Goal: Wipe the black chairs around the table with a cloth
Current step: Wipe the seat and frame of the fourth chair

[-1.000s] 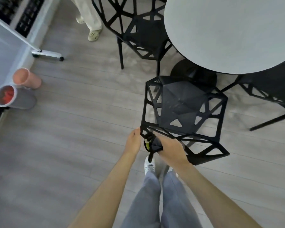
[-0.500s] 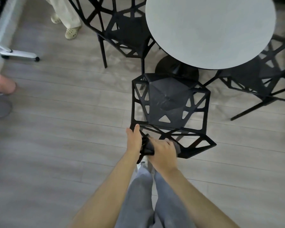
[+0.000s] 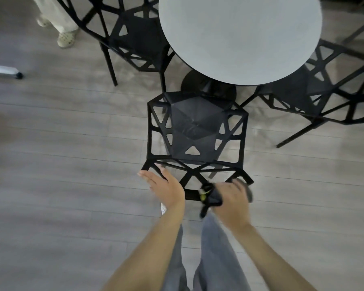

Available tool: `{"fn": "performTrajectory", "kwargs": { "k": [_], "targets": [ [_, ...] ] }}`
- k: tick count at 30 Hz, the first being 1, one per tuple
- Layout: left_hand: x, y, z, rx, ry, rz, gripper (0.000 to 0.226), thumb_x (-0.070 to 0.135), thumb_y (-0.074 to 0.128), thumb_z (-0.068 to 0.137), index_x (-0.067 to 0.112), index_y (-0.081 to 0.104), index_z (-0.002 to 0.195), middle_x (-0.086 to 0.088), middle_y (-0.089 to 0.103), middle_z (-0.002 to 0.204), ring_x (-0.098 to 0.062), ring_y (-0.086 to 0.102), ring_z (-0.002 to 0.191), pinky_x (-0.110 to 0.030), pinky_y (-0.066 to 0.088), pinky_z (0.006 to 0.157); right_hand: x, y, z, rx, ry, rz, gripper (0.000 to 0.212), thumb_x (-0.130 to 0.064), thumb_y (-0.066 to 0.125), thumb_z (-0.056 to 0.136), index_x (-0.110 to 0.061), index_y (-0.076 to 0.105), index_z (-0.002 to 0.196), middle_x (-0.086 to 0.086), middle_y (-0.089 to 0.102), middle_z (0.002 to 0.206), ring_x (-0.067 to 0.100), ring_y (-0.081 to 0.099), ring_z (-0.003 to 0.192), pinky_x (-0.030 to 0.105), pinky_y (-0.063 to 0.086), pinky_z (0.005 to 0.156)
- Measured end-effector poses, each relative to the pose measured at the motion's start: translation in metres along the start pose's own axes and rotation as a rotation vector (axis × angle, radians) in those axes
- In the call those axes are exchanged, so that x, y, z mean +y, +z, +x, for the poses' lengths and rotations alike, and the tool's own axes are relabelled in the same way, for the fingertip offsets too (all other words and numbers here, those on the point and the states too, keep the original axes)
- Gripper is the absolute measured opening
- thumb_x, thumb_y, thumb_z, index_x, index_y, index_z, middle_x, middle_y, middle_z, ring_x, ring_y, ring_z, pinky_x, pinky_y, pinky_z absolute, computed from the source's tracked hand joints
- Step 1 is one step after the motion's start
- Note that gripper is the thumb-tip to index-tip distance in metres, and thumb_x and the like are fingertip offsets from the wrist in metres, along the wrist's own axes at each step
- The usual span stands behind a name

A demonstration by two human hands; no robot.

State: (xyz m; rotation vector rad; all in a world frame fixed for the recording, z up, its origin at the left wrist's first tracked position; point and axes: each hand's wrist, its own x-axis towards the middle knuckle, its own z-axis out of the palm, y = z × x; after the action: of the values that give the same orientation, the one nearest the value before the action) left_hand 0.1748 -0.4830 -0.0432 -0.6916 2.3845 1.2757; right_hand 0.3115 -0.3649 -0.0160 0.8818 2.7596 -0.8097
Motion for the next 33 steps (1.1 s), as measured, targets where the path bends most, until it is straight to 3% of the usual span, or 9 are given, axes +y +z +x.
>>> {"fn": "performTrajectory", "kwargs": {
  "k": [3, 7, 9, 12, 17, 22, 25, 29, 33],
  "targets": [
    [-0.007, 0.009, -0.002, 0.076, 0.062, 0.011, 0.067, 0.037, 0.029, 0.113, 0.012, -0.003, 0.166, 0.000, -0.006, 0.175, -0.019, 0.003, 0.161, -0.045, 0.010, 0.130, -0.034, 0.009, -0.012, 0.011, -0.146, 0.143, 0.030, -0.043, 0.065, 0.083, -0.028, 0.073, 0.107, -0.015, 0.073, 0.101, 0.008, 0.065, 0.098, 0.029, 0.037, 0.105],
    [-0.012, 0.013, 0.000, 0.140, 0.065, 0.044, 0.064, 0.039, 0.027, 0.113, 0.014, 0.002, 0.167, 0.003, -0.002, 0.175, -0.013, 0.003, 0.160, -0.035, 0.001, 0.129, 0.031, -0.027, 0.015, -0.155, -0.281, 0.005, 0.024, -0.051, 0.062, 0.087, -0.035, 0.068, 0.105, -0.018, 0.071, 0.097, 0.005, 0.063, 0.094, 0.031, 0.044, 0.104],
    [-0.012, 0.015, 0.001, 0.154, 0.071, 0.065, 0.066, 0.041, 0.028, 0.113, 0.013, 0.002, 0.167, 0.002, -0.001, 0.175, -0.013, 0.002, 0.160, -0.037, 0.000, 0.130, 0.085, -0.045, 0.037, -0.145, -0.070, -0.009, 0.010, -0.040, 0.068, 0.086, -0.034, 0.061, 0.082, -0.017, 0.065, 0.077, 0.011, 0.060, 0.077, 0.037, 0.050, 0.087],
    [-0.013, 0.018, 0.003, 0.179, 0.061, 0.141, 0.070, 0.046, 0.031, 0.111, 0.014, 0.003, 0.167, 0.000, 0.001, 0.175, -0.015, 0.004, 0.160, -0.040, 0.000, 0.130, 0.152, -0.056, 0.052, -0.209, 0.407, 0.170, 0.019, -0.035, 0.071, 0.091, -0.024, 0.064, 0.076, -0.004, 0.069, 0.066, 0.026, 0.068, 0.072, 0.043, 0.056, 0.071],
    [-0.012, 0.020, 0.002, 0.235, 0.053, 0.239, 0.072, 0.048, 0.033, 0.111, 0.012, 0.006, 0.167, -0.002, 0.004, 0.175, -0.018, 0.008, 0.160, -0.044, 0.003, 0.130, 0.128, -0.026, -0.008, -0.198, 0.549, 0.493, 0.037, -0.031, 0.069, 0.097, -0.013, 0.066, 0.065, 0.000, 0.067, 0.058, 0.008, 0.065, 0.056, 0.021, 0.048, 0.052],
    [-0.011, 0.017, 0.002, 0.239, 0.031, 0.360, 0.070, 0.049, 0.028, 0.111, 0.014, 0.003, 0.167, 0.000, 0.002, 0.175, -0.021, 0.009, 0.160, -0.047, 0.003, 0.130, 0.100, -0.004, -0.031, -0.149, 0.660, 0.688, 0.026, -0.034, 0.067, 0.098, -0.012, 0.070, 0.085, 0.002, 0.072, 0.080, 0.017, 0.069, 0.079, 0.032, 0.054, 0.073],
    [-0.007, 0.021, -0.007, 0.239, -0.012, 0.326, 0.066, 0.044, 0.025, 0.112, 0.016, 0.001, 0.167, 0.001, 0.001, 0.175, -0.019, 0.007, 0.161, -0.046, 0.001, 0.129, 0.120, -0.024, -0.020, -0.064, 0.672, 0.692, 0.026, -0.029, 0.067, 0.099, -0.007, 0.068, 0.085, 0.002, 0.069, 0.077, 0.022, 0.069, 0.079, 0.026, 0.047, 0.062],
    [-0.001, 0.033, -0.028, 0.317, -0.023, 0.221, 0.062, 0.040, 0.026, 0.112, 0.017, 0.007, 0.167, 0.002, 0.006, 0.175, -0.017, 0.010, 0.160, -0.041, 0.001, 0.129, 0.147, -0.059, 0.000, 0.083, 0.707, 0.590, 0.031, -0.033, 0.069, 0.096, -0.007, 0.065, 0.078, 0.004, 0.067, 0.071, 0.031, 0.068, 0.076, 0.035, 0.047, 0.064],
    [-0.006, 0.037, -0.028, 0.366, -0.015, 0.164, 0.060, 0.043, 0.024, 0.112, 0.020, 0.015, 0.167, 0.004, 0.014, 0.174, -0.015, 0.014, 0.159, -0.040, 0.005, 0.131, 0.115, -0.066, 0.021, 0.060, 0.328, 0.490, 0.014, -0.031, 0.076, 0.089, -0.017, 0.071, 0.089, -0.013, 0.067, 0.077, 0.019, 0.067, 0.078, 0.028, 0.048, 0.069]
  ]
}}
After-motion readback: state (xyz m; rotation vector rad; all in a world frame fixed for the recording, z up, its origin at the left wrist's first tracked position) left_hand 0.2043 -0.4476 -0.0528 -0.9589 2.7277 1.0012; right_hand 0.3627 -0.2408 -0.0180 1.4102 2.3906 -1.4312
